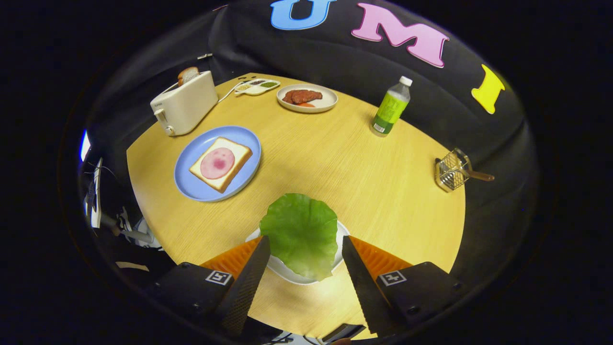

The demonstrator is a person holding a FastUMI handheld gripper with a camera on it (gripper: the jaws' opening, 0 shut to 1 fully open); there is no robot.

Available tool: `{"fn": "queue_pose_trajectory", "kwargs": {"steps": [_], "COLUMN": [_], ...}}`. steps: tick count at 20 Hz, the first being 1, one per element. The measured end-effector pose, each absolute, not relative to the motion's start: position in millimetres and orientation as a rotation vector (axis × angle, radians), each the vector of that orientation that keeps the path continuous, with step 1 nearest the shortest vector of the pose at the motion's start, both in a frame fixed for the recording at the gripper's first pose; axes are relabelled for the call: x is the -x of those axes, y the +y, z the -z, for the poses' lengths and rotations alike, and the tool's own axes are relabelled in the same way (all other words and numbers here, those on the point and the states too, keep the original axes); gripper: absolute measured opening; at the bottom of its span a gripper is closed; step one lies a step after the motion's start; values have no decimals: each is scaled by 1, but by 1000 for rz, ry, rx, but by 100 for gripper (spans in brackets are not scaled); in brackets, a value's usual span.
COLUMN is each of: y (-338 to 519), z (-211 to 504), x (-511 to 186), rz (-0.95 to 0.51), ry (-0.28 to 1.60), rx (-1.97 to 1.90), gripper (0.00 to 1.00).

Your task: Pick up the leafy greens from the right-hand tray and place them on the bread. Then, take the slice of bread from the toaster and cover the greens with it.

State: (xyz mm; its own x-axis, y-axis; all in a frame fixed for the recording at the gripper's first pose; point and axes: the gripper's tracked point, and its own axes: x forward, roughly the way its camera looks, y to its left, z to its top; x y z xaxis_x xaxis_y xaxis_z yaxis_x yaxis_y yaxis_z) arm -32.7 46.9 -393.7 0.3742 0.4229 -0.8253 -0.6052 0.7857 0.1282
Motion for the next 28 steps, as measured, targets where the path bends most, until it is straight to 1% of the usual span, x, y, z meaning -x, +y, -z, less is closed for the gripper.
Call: {"fn": "queue_pose_trajectory", "kwargs": {"steps": [2, 3, 6, 11, 12, 13, 14, 15, 17, 18, 19, 20, 21, 22, 23, 28], "y": [55, 56, 61, 66, 66, 65, 65, 63, 65, 68, 70, 70, 71, 71, 69, 66], "z": [414, 423, 447, 472, 471, 475, 474, 474, 474, 473, 473, 471, 471, 470, 471, 432], "x": [35, 36, 34, 35, 29, 27, 27, 27, 28, 30, 32, 34, 35, 35, 35, 28], "rz": [-711, -726, -758, -797, -791, -783, -783, -780, -791, -802, -817, -827, -829, -814, -800, -741], "ry": [1043, 1066, 1122, 1211, 1195, 1205, 1207, 1217, 1222, 1218, 1212, 1212, 1215, 1222, 1224, 1185], "rx": [207, 213, 240, 266, 269, 277, 275, 284, 304, 313, 329, 341, 341, 342, 338, 205], "gripper": [95, 90, 86, 86, 86, 81, 79, 72, 63, 49, 29, 22, 12, 11, 7, 7]}}
